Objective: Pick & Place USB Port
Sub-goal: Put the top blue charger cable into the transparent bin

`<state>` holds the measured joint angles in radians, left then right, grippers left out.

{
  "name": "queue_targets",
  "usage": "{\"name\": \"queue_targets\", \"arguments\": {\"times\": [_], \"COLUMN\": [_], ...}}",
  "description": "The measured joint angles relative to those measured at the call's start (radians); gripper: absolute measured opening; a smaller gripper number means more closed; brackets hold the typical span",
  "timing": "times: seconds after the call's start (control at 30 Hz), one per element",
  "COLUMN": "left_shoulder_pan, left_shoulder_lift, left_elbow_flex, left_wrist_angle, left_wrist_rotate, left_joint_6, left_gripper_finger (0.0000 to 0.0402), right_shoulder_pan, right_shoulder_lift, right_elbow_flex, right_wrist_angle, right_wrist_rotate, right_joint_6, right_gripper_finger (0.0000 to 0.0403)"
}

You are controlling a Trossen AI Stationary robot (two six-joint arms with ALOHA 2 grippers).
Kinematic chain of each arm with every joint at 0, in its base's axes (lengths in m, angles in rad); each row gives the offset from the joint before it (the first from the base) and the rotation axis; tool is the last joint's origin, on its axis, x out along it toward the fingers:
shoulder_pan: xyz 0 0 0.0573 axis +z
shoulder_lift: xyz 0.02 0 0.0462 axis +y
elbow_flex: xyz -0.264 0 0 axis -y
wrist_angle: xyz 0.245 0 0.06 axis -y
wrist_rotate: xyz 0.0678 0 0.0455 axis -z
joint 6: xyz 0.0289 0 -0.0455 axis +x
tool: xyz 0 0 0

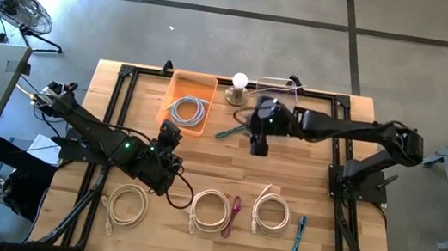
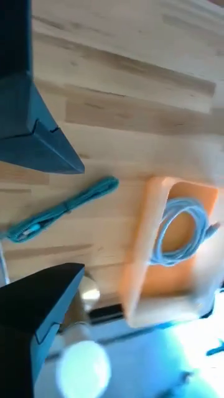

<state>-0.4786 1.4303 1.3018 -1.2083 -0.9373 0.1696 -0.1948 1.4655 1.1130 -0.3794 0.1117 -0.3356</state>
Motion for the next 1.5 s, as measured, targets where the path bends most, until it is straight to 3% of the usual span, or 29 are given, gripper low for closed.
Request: {"name": "queue_targets", "arguments": {"times": [0.2, 0.47, 0.8, 1.5], "left_shoulder_pan": [0.000, 0.000, 0.000, 0.000], "left_shoulder_lift": [0.000, 0.000, 0.000, 0.000], "left_elbow_flex": [0.000, 0.000, 0.000, 0.000], "left_wrist_angle": [0.001, 0.007, 0.023, 0.031], "left_wrist_rotate": [-0.026, -0.026, -0.019, -0.017], "left_joint_6": [0.000, -0.018, -0.023, -0.019], "left_gripper_finger": [0.0113, 0.0113, 0.0113, 0.0113], "right_shoulder_pan": [0.068, 0.045, -0.018, -0.029], "right_shoulder_lift": [0.049, 0.156, 0.224, 0.377], "right_elbow_flex": [0.000, 0.016, 0.092, 0.097], "right_wrist_angle": [0.041, 0.041, 0.009, 0.070], "right_wrist_rotate": [0.068, 0.089, -0.016, -0.052], "right_joint_6": [-0.127, -0.188, -0.162, -0.162], "right_gripper_finger": [0.0227, 0.0225, 0.0224, 0.0224]}}
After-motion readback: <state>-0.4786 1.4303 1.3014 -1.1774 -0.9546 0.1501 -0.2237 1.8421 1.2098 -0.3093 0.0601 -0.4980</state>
